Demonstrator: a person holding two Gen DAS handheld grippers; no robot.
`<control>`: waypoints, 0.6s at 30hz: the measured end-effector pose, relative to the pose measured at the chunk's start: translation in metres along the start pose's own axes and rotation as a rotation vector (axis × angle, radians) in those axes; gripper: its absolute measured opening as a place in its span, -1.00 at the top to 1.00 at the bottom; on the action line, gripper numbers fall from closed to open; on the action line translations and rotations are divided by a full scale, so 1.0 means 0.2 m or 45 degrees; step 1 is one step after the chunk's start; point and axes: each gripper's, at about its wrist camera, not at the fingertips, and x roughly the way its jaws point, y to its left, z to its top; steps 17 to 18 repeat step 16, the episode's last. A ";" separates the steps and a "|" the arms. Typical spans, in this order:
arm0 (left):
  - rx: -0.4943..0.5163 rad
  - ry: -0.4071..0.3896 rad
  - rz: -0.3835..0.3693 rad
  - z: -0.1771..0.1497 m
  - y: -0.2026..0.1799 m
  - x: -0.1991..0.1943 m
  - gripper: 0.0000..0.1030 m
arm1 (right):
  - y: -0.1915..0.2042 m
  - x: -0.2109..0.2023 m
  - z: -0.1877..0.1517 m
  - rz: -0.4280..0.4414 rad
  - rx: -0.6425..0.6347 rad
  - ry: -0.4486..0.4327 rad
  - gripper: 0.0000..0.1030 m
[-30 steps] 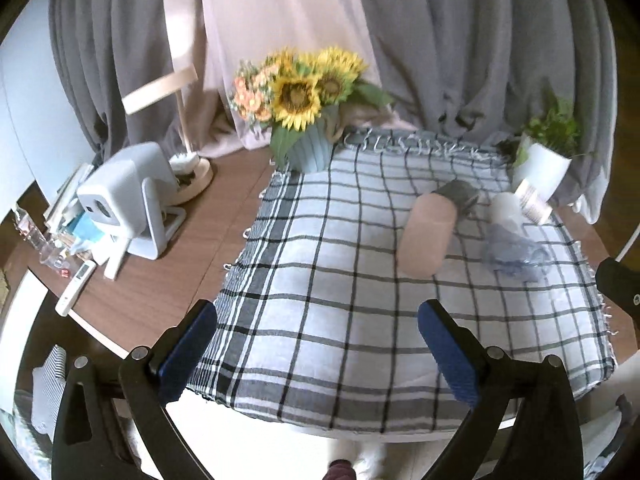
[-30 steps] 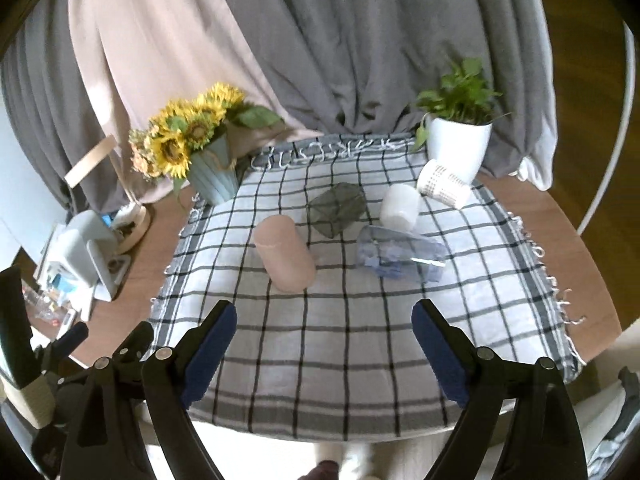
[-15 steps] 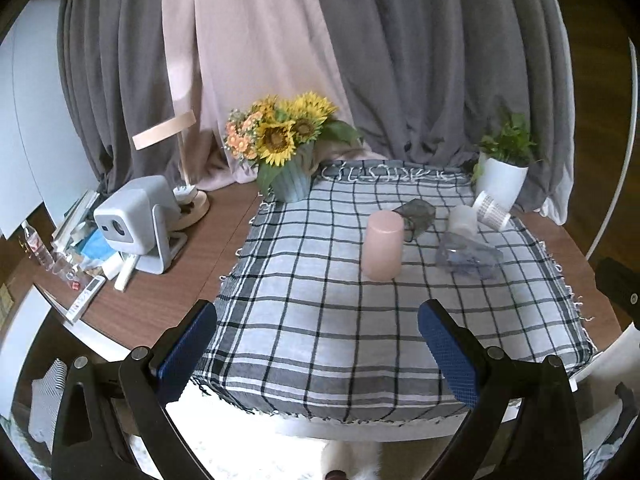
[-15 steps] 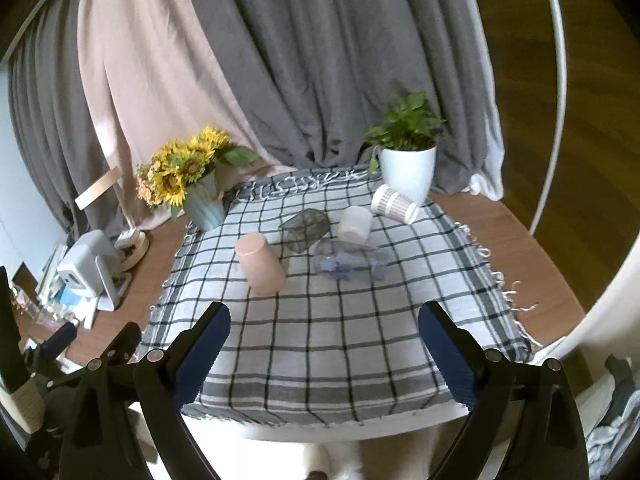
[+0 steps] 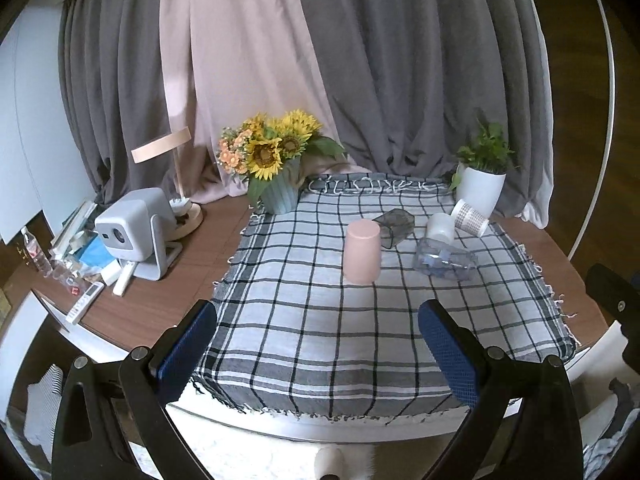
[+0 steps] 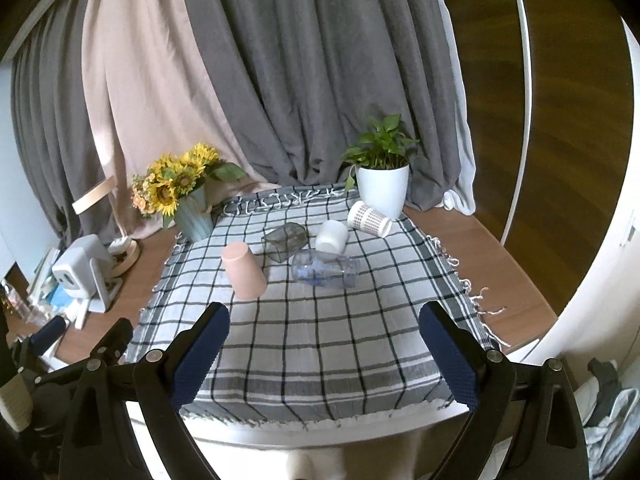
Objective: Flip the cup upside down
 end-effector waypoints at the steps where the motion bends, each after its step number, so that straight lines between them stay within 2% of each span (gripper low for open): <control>1: -0.001 -0.007 -0.002 0.00 0.00 -0.01 -0.99 | 0.00 -0.01 0.00 -0.002 -0.002 0.000 -0.87; 8: 0.007 -0.052 0.009 0.00 -0.01 -0.05 -0.99 | -0.01 -0.04 -0.02 -0.011 -0.003 -0.013 -0.87; 18: 0.011 -0.055 0.003 0.00 0.00 -0.06 -0.99 | -0.02 -0.06 -0.02 -0.015 -0.004 -0.023 -0.87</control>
